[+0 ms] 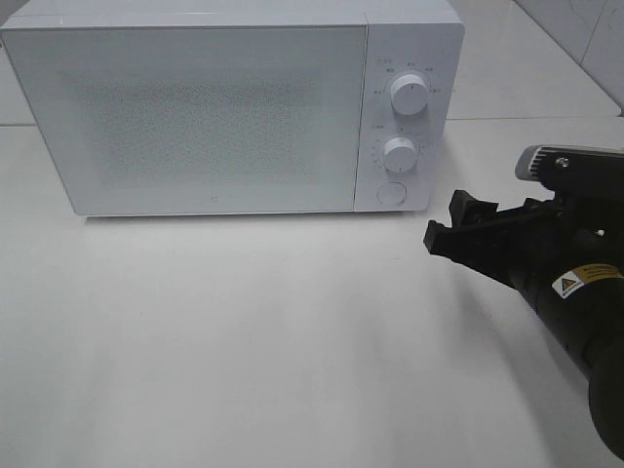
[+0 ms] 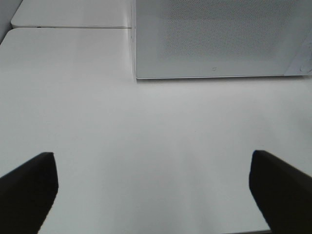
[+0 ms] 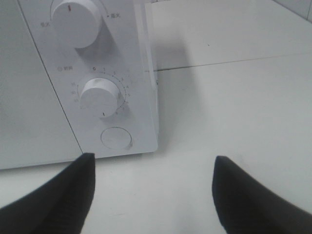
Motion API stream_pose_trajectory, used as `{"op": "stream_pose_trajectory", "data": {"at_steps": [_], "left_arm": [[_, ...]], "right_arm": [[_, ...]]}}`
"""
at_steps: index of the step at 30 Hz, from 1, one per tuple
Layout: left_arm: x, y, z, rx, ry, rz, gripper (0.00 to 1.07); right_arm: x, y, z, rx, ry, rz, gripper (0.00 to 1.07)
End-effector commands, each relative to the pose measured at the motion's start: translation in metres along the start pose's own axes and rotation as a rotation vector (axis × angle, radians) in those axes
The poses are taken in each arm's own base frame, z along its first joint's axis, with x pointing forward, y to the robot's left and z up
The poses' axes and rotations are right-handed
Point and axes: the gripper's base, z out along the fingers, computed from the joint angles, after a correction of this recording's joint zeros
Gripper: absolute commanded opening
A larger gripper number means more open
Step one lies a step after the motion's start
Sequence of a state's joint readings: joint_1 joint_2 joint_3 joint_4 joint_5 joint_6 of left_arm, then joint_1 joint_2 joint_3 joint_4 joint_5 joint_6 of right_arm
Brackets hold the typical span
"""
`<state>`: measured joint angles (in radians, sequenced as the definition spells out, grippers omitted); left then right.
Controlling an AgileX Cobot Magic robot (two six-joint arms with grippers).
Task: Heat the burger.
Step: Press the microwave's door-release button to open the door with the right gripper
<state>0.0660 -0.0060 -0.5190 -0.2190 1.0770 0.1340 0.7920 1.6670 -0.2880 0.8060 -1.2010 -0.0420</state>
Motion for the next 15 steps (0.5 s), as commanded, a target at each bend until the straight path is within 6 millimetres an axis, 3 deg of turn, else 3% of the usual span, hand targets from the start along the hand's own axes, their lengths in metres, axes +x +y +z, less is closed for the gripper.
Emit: {"op": "stream_pose_trajectory", "data": {"at_steps": [1,2,10,15], "left_arm": [[0.0012,-0.0005,-0.0013,0.002,-0.021,-0.002,1.00],[0.0012,-0.0005,-0.0013,0.002,-0.021,-0.002,1.00],[0.0012,-0.0005,-0.0013,0.002,-0.021,-0.002,1.00],[0.0012,-0.0005,-0.0013,0.002,-0.021,-0.002,1.00]], "right_arm": [[-0.0010,0.0012,-0.0008,-0.010,-0.010,0.239,0.55],[-0.0010,0.0012,-0.0008,-0.010,-0.010,0.239,0.55],[-0.0004,0.0016,-0.0008,-0.015,0.000,0.736,0.31],[0.0041,0.0019,-0.0009,0.006,0.049,0.933,0.24]]}}
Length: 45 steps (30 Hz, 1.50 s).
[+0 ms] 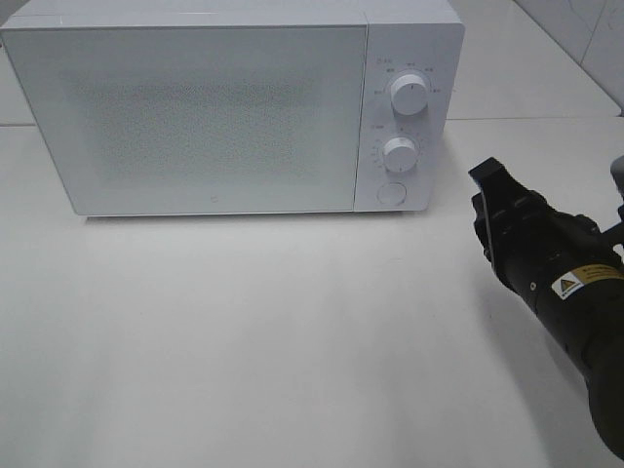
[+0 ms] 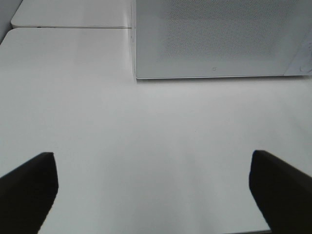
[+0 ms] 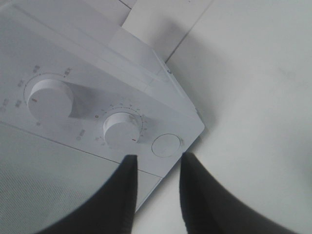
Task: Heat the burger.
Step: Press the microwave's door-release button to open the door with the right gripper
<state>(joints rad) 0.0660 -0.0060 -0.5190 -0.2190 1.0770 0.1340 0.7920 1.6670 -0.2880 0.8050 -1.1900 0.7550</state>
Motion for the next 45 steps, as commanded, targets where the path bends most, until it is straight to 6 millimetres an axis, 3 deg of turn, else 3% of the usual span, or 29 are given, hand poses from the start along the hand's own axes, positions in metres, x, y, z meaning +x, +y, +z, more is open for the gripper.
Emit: {"op": "stream_pose_trajectory", "data": {"at_steps": [1,5,11,23,34,45], "left_arm": [[0.001,-0.001,-0.001,0.002,-0.021,-0.002,1.00],[0.001,-0.001,-0.001,0.002,-0.021,-0.002,1.00],[0.001,-0.001,-0.001,0.002,-0.021,-0.002,1.00],[0.001,-0.001,-0.001,0.003,-0.021,-0.002,1.00],[0.001,-0.001,-0.001,0.003,-0.021,-0.002,1.00],[0.001,-0.001,-0.001,0.003,-0.021,-0.002,1.00]], "right_arm": [[0.005,-0.003,-0.001,0.039,0.050,0.255,0.21],[0.007,-0.004,-0.001,0.062,0.066,0.384,0.17],[0.012,-0.005,-0.002,0.088,0.117,0.476,0.00],[0.021,-0.005,0.003,0.122,0.160,0.505,0.00],[0.044,0.000,0.025,0.108,0.209,0.538,0.00],[0.041,-0.001,0.057,0.101,0.213,0.548,0.00]]}}
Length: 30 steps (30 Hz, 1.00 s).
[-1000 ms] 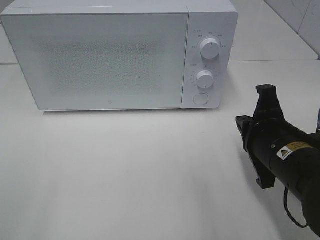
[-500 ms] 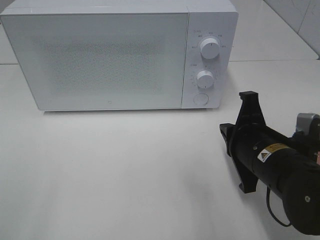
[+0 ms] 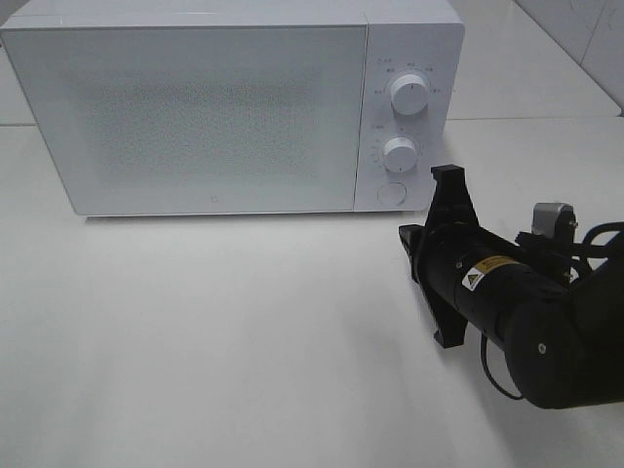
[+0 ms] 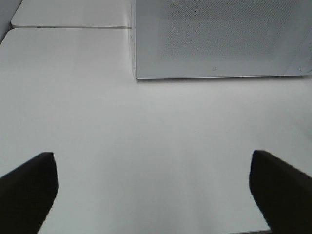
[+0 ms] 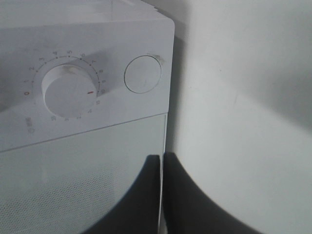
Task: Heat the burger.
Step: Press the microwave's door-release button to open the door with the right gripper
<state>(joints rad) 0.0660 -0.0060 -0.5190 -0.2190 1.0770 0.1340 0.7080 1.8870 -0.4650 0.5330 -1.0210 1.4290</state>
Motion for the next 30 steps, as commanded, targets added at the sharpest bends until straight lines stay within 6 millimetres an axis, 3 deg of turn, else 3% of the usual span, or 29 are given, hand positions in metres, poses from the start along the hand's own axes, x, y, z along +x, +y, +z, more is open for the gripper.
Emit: {"op": "stream_pose_trajectory", "data": {"at_steps": [1,12,30], "left_arm": [[0.001,-0.001,-0.001,0.003,-0.021,-0.002,1.00],[0.001,-0.001,-0.001,0.003,-0.021,-0.002,1.00],[0.001,-0.001,-0.001,0.003,-0.021,-0.002,1.00]], "right_arm": [[-0.002,0.003,0.007,-0.005,0.003,0.015,0.00],[-0.017,0.020,0.032,-0.005,-0.035,0.036,0.00],[-0.016,0.014,0.068,0.006,-0.040,0.041,0.00]]}}
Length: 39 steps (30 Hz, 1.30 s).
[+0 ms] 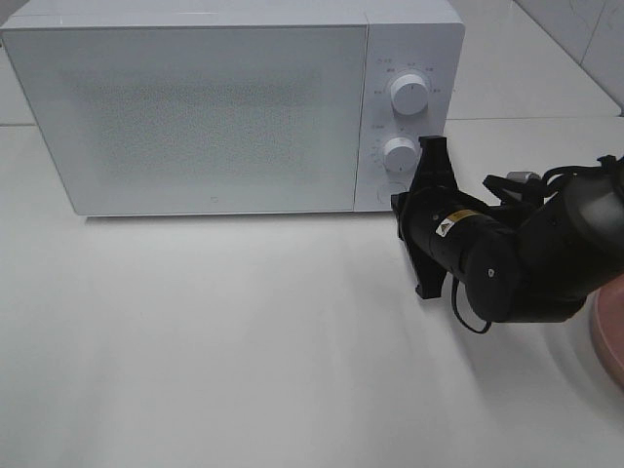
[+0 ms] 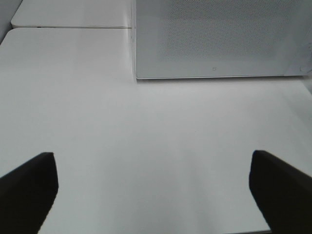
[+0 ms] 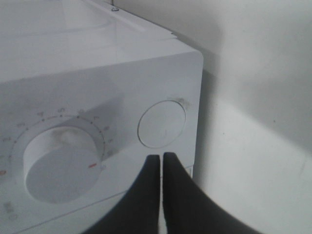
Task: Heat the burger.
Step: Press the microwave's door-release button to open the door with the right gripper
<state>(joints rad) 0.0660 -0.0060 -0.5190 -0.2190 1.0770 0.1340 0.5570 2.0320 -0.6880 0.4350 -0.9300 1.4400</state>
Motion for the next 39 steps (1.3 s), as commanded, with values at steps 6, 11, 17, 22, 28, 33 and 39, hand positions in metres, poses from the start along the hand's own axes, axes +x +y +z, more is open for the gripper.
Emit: {"op": "stream_pose_trajectory", "data": {"at_steps": [6,11,17,22,28,33,39], "left_arm": [[0.001,-0.001,-0.001,0.003,-0.021,-0.002,1.00],[0.001,-0.001,-0.001,0.003,-0.021,-0.002,1.00],[0.001,-0.001,-0.001,0.003,-0.021,-0.002,1.00],[0.001,-0.001,-0.001,0.003,-0.021,-0.002,1.00],[0.001,-0.001,-0.001,0.003,-0.021,-0.002,1.00],[0.001,-0.001,-0.001,0.003,-0.021,-0.002,1.00],[0.001,-0.001,-0.001,0.003,-0.021,-0.002,1.00]], "right_arm": [[0.002,-0.002,0.015,-0.006,-0.007,-0.001,0.00],[-0.002,0.001,0.025,-0.018,-0.021,0.002,0.00],[-0.004,0.000,0.033,-0.016,-0.027,0.001,0.00],[-0.005,0.000,0.036,-0.025,-0.032,0.003,0.00],[-0.002,0.006,0.042,-0.048,-0.031,-0.004,0.00],[-0.007,0.011,0.044,-0.077,-0.055,-0.015,0.00],[-0.008,0.019,0.046,-0.132,-0.074,-0.007,0.00]]}}
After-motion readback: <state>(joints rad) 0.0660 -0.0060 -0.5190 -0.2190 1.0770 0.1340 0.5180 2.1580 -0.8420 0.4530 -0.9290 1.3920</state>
